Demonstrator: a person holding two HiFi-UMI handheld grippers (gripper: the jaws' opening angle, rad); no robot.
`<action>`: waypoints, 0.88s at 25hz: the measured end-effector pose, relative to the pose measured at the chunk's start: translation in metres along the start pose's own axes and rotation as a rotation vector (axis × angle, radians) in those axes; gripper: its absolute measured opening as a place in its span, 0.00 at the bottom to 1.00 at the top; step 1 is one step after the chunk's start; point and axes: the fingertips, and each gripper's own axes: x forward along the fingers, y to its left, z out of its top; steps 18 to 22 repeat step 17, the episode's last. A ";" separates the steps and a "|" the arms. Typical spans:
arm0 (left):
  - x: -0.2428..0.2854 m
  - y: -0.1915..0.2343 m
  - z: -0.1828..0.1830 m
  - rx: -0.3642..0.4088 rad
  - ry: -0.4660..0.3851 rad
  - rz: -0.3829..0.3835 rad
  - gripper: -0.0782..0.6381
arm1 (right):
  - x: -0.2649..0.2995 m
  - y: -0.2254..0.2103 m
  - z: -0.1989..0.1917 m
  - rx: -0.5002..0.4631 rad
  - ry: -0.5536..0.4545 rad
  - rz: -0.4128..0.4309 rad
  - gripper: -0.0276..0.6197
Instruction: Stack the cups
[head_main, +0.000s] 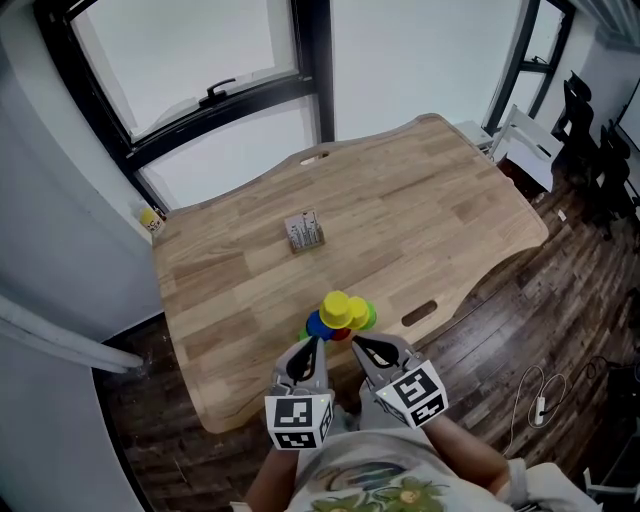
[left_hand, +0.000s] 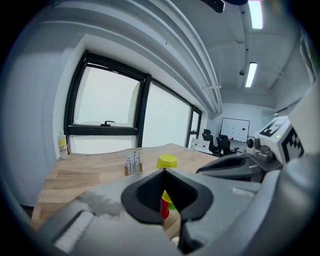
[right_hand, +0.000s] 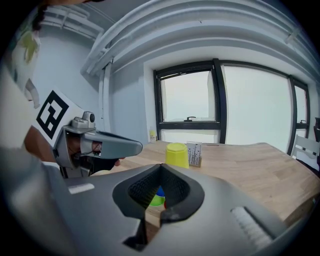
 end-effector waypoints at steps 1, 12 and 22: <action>-0.001 0.000 -0.001 0.001 0.002 -0.003 0.12 | -0.001 0.001 0.000 0.001 0.000 -0.001 0.04; -0.006 0.000 -0.009 0.015 0.019 -0.021 0.12 | 0.000 0.010 -0.002 0.005 0.006 -0.009 0.04; -0.006 0.001 -0.008 0.019 0.023 -0.023 0.12 | 0.000 0.013 -0.001 -0.005 0.009 -0.002 0.04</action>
